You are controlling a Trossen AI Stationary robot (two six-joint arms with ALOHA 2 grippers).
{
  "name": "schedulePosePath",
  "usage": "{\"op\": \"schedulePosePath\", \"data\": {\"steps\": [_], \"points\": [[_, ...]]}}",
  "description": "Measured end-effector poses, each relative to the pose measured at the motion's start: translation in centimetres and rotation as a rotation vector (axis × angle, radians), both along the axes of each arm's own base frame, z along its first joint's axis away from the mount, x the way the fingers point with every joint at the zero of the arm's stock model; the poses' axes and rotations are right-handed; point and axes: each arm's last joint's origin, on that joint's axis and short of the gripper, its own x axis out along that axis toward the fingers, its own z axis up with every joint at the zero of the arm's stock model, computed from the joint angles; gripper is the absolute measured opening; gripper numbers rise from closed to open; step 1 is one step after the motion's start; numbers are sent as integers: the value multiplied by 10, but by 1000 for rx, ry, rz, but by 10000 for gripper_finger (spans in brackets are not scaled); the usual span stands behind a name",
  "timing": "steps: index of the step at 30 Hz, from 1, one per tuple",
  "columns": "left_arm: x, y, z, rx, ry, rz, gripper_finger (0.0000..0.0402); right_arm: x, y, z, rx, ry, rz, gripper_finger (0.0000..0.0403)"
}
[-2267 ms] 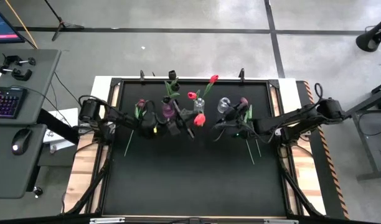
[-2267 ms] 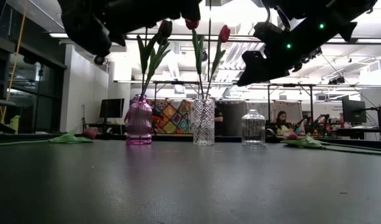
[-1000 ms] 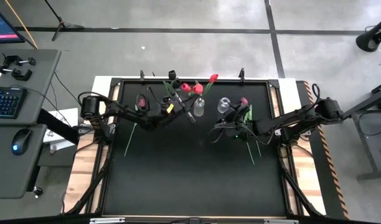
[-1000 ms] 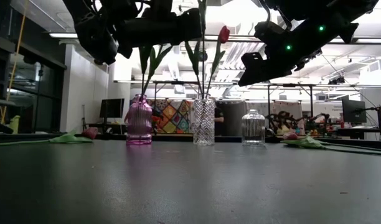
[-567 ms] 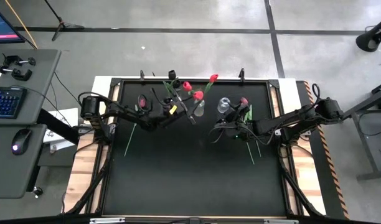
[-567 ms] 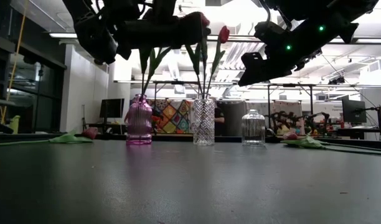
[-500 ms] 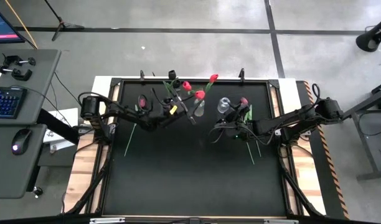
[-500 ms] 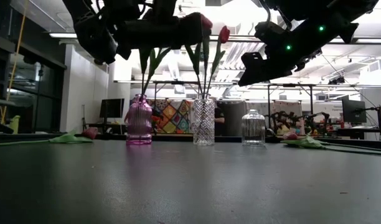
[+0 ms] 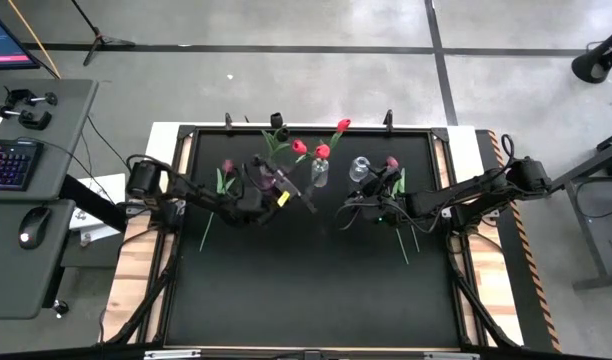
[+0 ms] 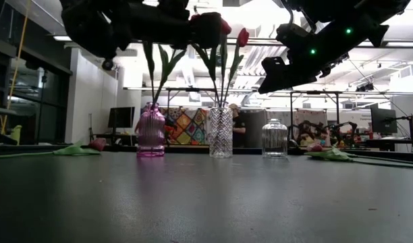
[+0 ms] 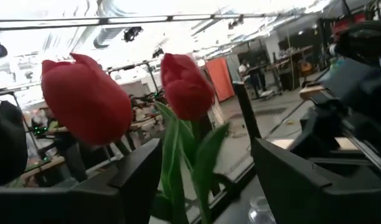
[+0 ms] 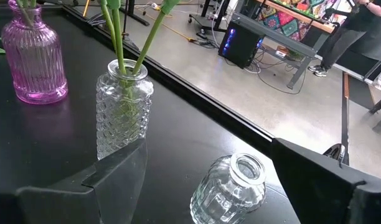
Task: Sort flowers into vase by color
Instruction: Put the center red tulip into the right transparent vase
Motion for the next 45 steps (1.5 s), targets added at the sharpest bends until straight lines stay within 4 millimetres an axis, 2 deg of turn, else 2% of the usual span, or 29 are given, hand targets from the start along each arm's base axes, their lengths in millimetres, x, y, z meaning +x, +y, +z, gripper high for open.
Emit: {"op": "schedulePosePath", "data": {"steps": [4,11,17,20,23,26,32,36,41,45], "points": [[-1,-25,-5,-7,62,-24,239,0,0,0,0,1,0,330],[-7,-76,-27,-91,204,-190,239,0,0,0,4,-3,0,330],[-19,-116,-45,-279,270,-443,239,0,0,0,22,-24,-2,330],[-29,-129,-48,-456,364,-632,239,0,0,-1,52,-63,-12,330],[-40,-128,-42,-699,465,-734,239,-1,0,-4,146,-105,-13,330],[-51,-117,-26,-796,504,-716,239,-9,-9,-8,311,-53,-57,330],[-74,-97,16,-728,406,-577,239,-35,-39,-1,545,208,-300,330],[-88,-93,36,-680,357,-546,239,-45,-59,-6,686,275,-361,330],[-99,-100,43,-677,357,-576,239,-55,-76,-23,826,297,-365,330],[-102,-107,43,-658,373,-605,239,-62,-77,-30,928,330,-360,330]]}}
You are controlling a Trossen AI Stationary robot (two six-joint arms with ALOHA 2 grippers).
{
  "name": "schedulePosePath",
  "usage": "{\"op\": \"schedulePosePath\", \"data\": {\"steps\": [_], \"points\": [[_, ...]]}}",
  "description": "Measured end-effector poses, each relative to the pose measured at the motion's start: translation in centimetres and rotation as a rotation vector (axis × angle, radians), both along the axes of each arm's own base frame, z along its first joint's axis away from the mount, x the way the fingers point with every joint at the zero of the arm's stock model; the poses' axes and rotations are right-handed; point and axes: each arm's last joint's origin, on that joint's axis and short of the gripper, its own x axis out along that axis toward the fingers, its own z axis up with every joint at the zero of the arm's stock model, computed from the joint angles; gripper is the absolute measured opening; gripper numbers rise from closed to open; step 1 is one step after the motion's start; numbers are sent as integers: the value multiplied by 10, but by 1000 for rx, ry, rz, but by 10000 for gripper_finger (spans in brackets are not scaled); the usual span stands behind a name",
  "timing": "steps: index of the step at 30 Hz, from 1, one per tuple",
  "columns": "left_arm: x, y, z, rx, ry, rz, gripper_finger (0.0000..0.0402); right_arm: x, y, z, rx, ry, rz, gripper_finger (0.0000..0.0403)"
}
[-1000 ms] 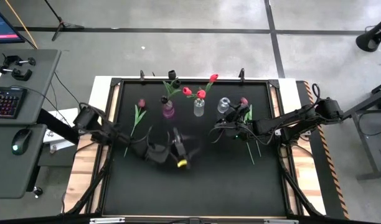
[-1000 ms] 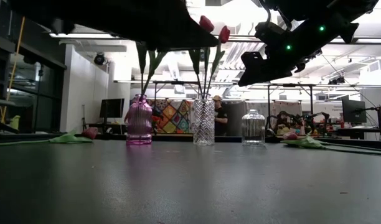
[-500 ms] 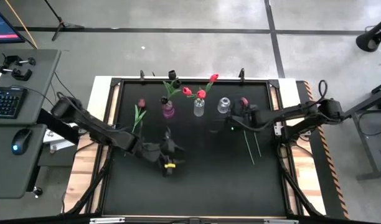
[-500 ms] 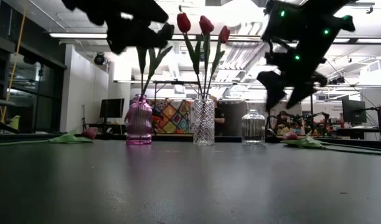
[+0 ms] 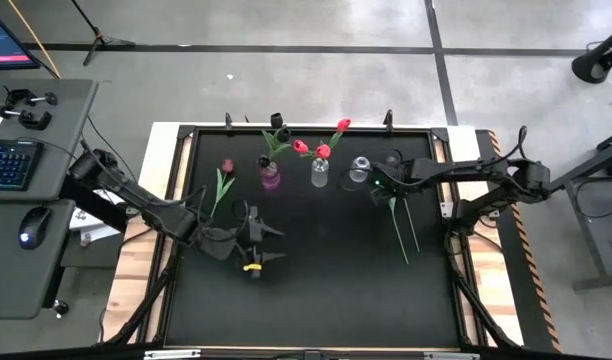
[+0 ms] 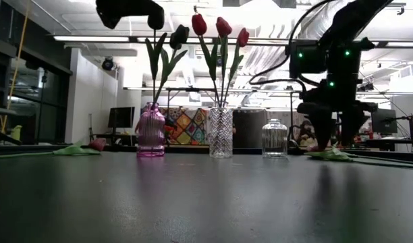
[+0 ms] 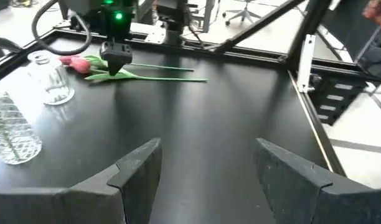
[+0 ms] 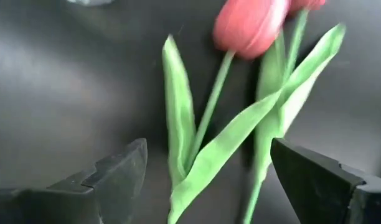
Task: Sort flowers into vase by color
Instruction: Put the center red tulip into the right transparent vase
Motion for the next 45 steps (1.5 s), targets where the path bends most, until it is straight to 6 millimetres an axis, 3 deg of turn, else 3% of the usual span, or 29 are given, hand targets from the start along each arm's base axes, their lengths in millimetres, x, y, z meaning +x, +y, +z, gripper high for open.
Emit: {"op": "schedulePosePath", "data": {"steps": [14,23,27,31,37,40,45], "points": [[-1,-2,0,16,-1,-14,239,-1,7,-12,97,-59,46,326],[-1,-2,0,15,-1,-14,239,-1,7,-13,112,-46,48,249],[-1,-2,0,15,0,-14,239,2,8,-23,154,-9,51,218],[-1,-2,0,17,4,-15,239,6,8,-34,175,48,71,202],[-1,-2,-1,18,7,-15,239,7,8,-35,155,54,97,192],[-1,-2,-1,19,7,-15,239,6,12,-33,130,61,132,150],[-2,-2,-2,26,20,-15,239,5,25,-24,54,52,204,20]]}}
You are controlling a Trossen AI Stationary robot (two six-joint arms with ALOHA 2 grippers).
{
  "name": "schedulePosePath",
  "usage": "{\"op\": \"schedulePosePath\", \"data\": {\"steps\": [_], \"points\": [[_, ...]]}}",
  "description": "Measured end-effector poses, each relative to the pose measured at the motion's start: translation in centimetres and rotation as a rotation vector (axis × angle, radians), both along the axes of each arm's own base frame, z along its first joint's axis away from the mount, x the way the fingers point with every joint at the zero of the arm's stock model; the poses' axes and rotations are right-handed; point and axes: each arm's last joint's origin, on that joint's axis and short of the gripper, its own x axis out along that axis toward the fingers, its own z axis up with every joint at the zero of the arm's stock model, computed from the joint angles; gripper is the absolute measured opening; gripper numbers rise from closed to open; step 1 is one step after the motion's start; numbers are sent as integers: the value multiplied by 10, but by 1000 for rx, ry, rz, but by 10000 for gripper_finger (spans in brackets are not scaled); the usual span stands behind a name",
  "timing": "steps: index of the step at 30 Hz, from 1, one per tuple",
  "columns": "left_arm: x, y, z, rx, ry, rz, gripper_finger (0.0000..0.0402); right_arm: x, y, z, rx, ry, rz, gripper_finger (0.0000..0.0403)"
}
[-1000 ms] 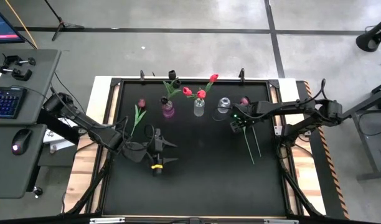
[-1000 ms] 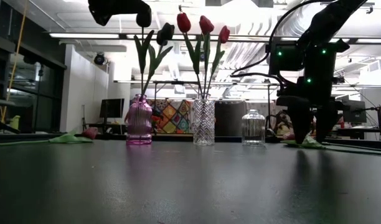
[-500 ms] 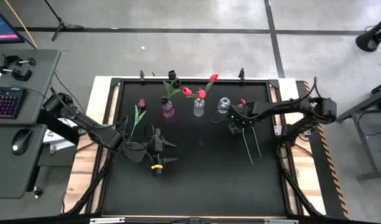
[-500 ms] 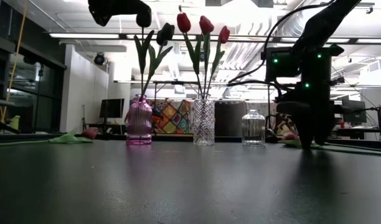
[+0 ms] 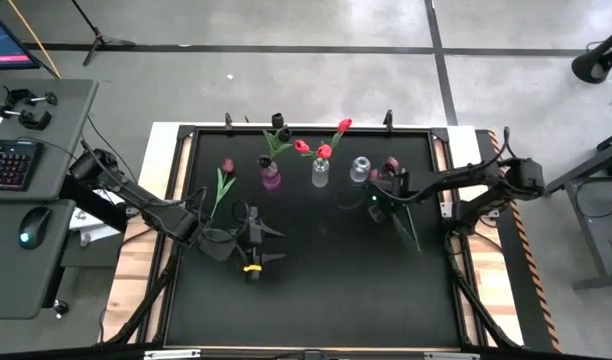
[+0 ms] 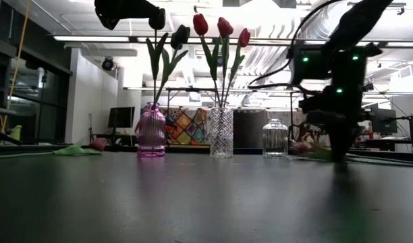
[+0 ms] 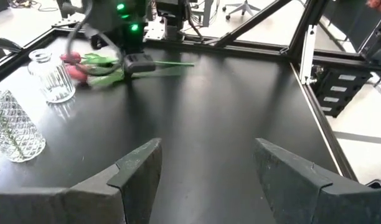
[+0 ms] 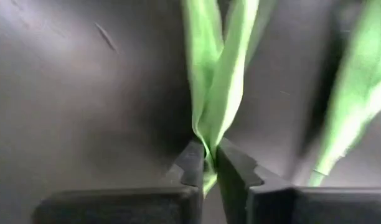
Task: Sort flowers into vase by color
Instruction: Put the center red tulip into the right transparent vase
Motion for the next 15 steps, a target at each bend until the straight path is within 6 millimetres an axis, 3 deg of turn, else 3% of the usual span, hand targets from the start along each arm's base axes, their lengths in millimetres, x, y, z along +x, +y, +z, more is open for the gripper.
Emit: {"op": "schedulePosePath", "data": {"steps": [7,15], "points": [[0,0,-1,4,7,0,239,-5,21,28,-149,-130,19,4],[0,0,-1,5,6,3,239,-18,36,79,-354,-504,2,3]]}}
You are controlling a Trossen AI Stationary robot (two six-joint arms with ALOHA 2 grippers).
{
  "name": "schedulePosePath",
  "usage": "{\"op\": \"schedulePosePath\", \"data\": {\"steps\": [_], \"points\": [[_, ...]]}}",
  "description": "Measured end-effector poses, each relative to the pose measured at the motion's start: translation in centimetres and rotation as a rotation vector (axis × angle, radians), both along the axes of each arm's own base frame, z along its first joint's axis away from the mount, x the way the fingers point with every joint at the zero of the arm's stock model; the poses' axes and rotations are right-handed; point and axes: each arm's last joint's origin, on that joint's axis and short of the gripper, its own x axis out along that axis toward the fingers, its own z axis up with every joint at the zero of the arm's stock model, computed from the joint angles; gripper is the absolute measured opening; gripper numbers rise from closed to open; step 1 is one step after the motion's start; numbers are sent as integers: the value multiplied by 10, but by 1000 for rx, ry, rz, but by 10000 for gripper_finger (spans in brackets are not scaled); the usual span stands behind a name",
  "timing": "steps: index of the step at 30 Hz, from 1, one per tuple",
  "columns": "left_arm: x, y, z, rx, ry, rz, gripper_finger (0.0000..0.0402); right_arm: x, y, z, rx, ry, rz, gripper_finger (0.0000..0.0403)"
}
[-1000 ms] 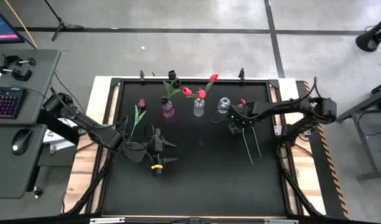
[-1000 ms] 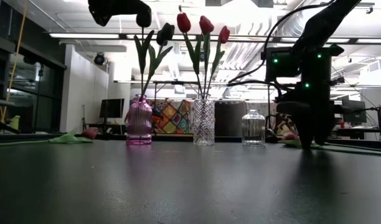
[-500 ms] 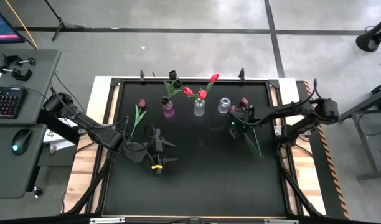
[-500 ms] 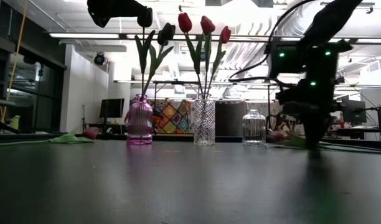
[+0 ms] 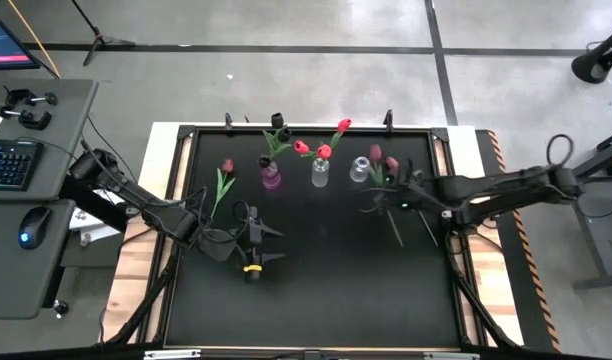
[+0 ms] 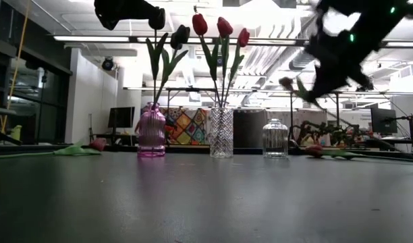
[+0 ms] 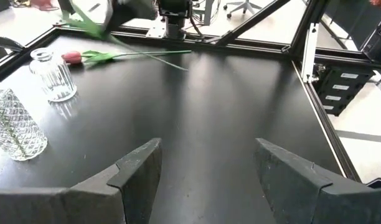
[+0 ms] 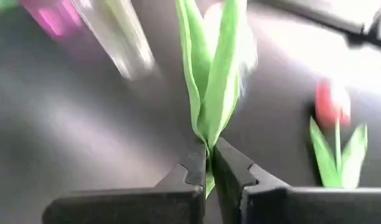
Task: Sort flowers into vase by color
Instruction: Put the center red tulip into the right transparent vase
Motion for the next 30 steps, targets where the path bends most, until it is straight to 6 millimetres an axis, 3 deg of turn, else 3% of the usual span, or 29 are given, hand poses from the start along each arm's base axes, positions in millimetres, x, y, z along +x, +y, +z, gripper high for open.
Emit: {"op": "schedulePosePath", "data": {"steps": [6,11,16,23,30], "points": [[0,0,0,-2,-4,1,239,2,6,48,-345,-329,-42,2],[0,0,0,-3,-6,0,239,14,6,72,-563,-403,-68,1],[0,0,1,-3,-6,1,239,30,-2,79,-685,-398,-81,1],[0,0,0,-1,-2,1,239,56,-25,70,-801,-345,-91,0],[-1,1,-2,13,22,1,239,62,-36,73,-894,-322,-107,0]]}}
